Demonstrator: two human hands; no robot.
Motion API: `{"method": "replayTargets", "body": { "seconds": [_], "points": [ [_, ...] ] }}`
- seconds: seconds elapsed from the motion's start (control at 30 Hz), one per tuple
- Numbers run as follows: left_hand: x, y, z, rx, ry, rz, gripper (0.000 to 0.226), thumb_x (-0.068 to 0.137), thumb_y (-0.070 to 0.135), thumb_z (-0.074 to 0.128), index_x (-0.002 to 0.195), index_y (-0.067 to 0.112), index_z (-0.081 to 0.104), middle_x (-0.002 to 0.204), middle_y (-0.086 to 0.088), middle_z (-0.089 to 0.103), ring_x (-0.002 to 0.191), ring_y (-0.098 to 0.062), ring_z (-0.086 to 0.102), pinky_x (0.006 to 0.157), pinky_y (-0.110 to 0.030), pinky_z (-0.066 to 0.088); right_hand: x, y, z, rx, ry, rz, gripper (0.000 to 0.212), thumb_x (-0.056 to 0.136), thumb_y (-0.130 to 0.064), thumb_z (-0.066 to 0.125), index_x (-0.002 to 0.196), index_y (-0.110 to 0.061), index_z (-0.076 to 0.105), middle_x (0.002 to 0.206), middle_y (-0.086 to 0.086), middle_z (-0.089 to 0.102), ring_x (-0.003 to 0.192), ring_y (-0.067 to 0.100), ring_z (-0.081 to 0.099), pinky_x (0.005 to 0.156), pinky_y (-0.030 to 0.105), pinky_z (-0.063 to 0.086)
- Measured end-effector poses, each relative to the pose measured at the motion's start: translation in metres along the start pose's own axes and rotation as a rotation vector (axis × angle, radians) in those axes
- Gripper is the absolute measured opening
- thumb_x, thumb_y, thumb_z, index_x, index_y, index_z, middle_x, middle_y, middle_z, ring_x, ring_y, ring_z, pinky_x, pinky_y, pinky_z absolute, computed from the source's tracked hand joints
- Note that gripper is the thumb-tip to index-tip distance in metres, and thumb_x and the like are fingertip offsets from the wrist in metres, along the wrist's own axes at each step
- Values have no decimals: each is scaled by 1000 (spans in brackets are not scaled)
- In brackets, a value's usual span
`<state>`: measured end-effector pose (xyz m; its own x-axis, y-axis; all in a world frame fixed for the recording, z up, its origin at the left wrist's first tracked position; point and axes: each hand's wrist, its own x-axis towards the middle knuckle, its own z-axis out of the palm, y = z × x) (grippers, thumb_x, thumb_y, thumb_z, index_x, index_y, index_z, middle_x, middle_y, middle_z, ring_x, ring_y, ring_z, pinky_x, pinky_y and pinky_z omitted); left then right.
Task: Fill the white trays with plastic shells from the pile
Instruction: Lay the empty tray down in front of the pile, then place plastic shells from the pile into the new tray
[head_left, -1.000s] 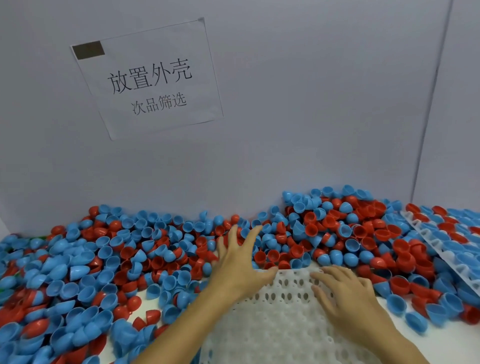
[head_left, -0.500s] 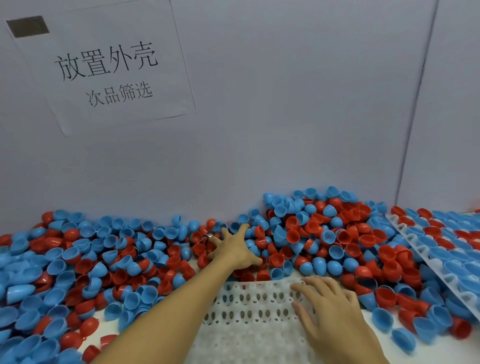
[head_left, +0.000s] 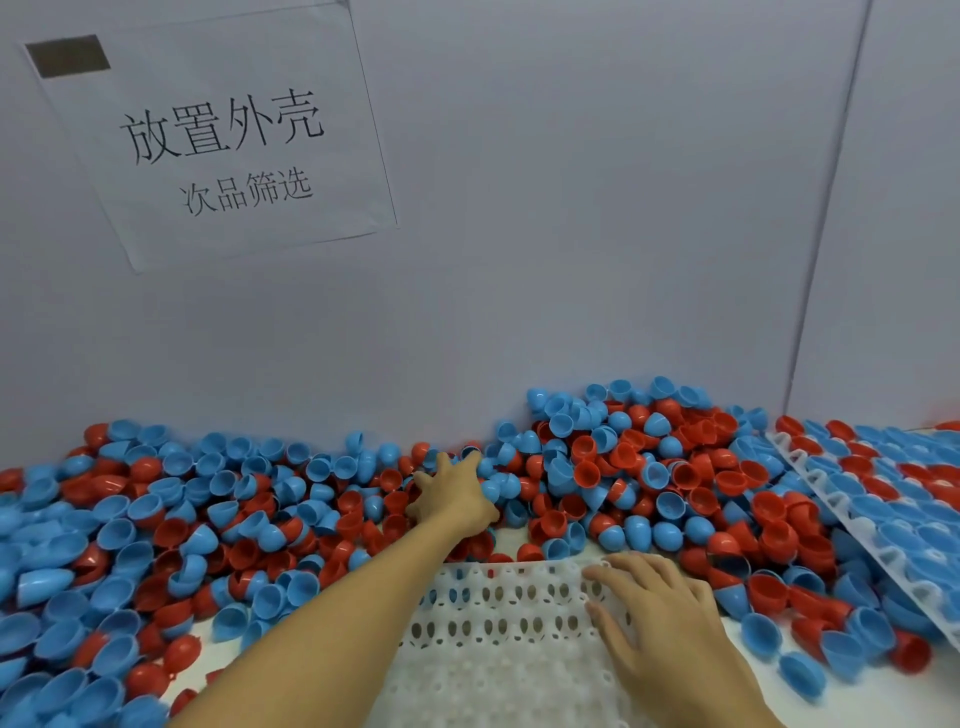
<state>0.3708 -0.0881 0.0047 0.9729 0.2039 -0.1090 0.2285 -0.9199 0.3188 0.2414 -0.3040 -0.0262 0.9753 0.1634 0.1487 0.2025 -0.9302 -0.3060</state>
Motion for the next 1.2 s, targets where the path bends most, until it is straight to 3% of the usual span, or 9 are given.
{"method": "replayTargets", "body": {
  "seconds": [0.2, 0.4, 0.57, 0.7, 0.8, 0.87, 0.93, 1.03, 1.2],
  "points": [
    [6, -24, -10, -237, 173, -5, 51, 86, 11, 65, 132, 28, 50, 138, -11, 37, 112, -35, 56, 78, -34, 49, -1, -1, -2, -2, -11, 8, 41, 97, -60, 34, 137, -54, 41, 143, -35, 31, 137, -3, 21, 107, 30, 22],
    [2, -57, -40, -935, 208, -82, 28, 82, 2, 69, 97, 20, 55, 91, -6, 60, 67, -16, 53, 47, -22, 47, 0, -2, -5, -1, -33, 16, 39, 97, -60, 35, 136, -56, 40, 142, -35, 30, 136, -4, 21, 107, 30, 22],
    [-30, -90, -67, -1486, 136, -307, 25, 82, 7, 68, 106, 14, 62, 101, -15, 66, 84, -31, 64, 79, -48, 59, -1, -5, -12, 14, -24, -5, 39, 100, -55, 37, 138, -60, 33, 144, -35, 27, 138, -4, 21, 109, 28, 23],
    [-79, -109, -91, -1765, 39, -340, 5, 85, 12, 64, 86, 7, 66, 69, -11, 67, 47, -20, 61, 43, -29, 51, 0, -2, -27, 150, -12, -42, 41, 102, -34, 46, 140, -49, 40, 145, -29, 38, 129, -4, 34, 104, 20, 29],
    [-121, -118, -95, -1910, 31, -307, 13, 85, 12, 61, 80, 5, 71, 66, -15, 71, 41, -21, 62, 36, -28, 49, 7, -13, -43, 285, -17, 3, 38, 100, -20, 53, 137, -30, 53, 140, -10, 54, 124, 6, 46, 109, 29, 35],
    [-142, -121, -93, -1991, 21, -271, 18, 74, 14, 63, 72, 4, 78, 74, -18, 73, 46, -23, 66, 39, -29, 51, 12, -33, -49, 345, 55, -13, 36, 99, -21, 55, 134, -26, 57, 133, -9, 57, 120, 8, 50, 105, 31, 40],
    [-157, -123, -86, -2068, 16, -248, 18, 65, 13, 65, 68, 3, 80, 82, -21, 74, 46, -21, 65, 38, -27, 49, 16, -63, -51, 443, 95, -61, 31, 98, -20, 57, 128, -28, 62, 120, -18, 61, 107, -2, 55, 93, 18, 43],
    [-167, -124, -77, -2123, 1, -216, 34, 51, 15, 76, 82, 2, 81, 95, -22, 73, 50, -18, 60, 36, -24, 43, 21, -113, -45, 569, 11, -135, 24, 98, -25, 57, 118, -37, 64, 107, -26, 64, 95, -10, 62, 74, 7, 49],
    [-164, -109, -74, -2103, -88, -151, 47, 53, 13, 75, 98, 2, 77, 86, -20, 66, 52, -18, 53, 37, -23, 39, 27, -160, -30, 793, -56, -150, 23, 99, -36, 52, 117, -45, 61, 109, -24, 67, 99, -8, 63, 85, 21, 56]
  ]
}}
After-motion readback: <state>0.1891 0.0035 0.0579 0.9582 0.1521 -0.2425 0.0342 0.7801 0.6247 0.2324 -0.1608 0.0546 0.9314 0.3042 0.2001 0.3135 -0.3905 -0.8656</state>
